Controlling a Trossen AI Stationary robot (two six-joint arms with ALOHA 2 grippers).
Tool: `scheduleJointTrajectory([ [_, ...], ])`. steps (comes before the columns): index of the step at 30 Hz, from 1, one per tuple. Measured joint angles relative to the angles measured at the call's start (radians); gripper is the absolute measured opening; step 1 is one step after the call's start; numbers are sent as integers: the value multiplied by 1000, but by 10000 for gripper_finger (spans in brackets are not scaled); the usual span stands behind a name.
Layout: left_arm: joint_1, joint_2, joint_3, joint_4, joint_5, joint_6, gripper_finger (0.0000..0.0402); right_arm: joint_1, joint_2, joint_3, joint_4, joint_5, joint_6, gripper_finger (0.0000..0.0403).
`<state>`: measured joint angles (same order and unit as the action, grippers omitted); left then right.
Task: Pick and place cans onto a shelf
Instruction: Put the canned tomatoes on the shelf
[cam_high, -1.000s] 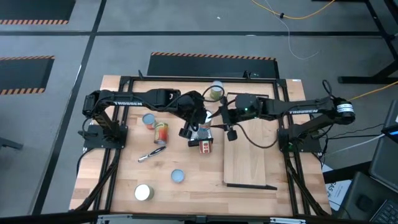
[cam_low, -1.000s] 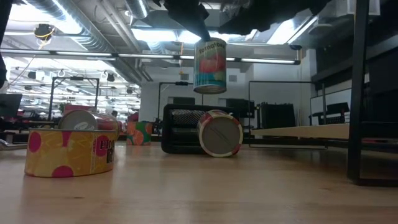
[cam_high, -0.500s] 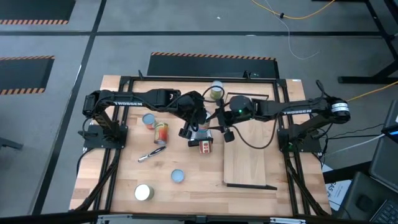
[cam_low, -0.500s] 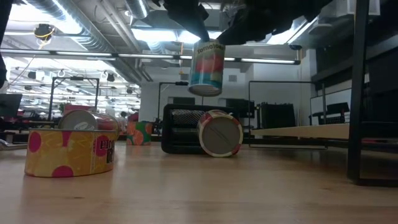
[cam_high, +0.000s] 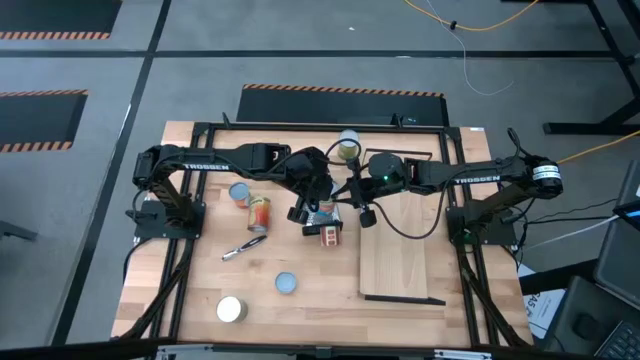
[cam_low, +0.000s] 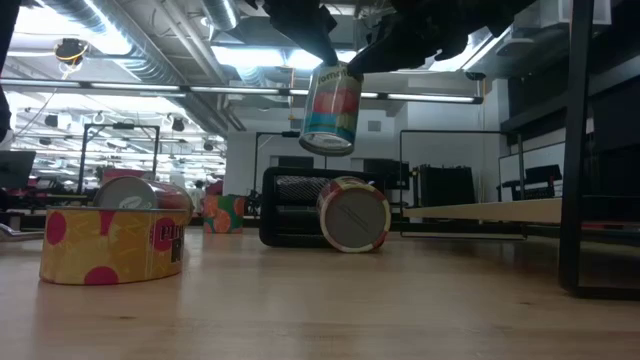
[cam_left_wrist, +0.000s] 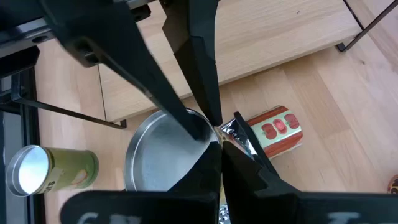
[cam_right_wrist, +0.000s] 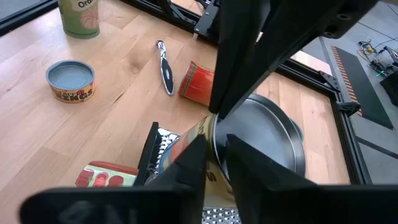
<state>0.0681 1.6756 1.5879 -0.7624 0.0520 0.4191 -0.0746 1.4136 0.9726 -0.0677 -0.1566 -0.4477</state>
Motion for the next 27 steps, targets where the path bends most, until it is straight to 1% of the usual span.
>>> scheduleJointTrajectory([
  [5,0,0,0,1,-2,3,0,0,0,0,-1,-5,-3,21],
  [8,0,0,0,3,-3,3,0,1,0,0,-2,-6,-3,7],
  [18,1,0,0,4,-10,-1,3,0,1,-3,-10,-2,-2,4],
  [27,1,0,0,8,-8,-1,49,0,-5,-3,-36,-2,-2,2],
])
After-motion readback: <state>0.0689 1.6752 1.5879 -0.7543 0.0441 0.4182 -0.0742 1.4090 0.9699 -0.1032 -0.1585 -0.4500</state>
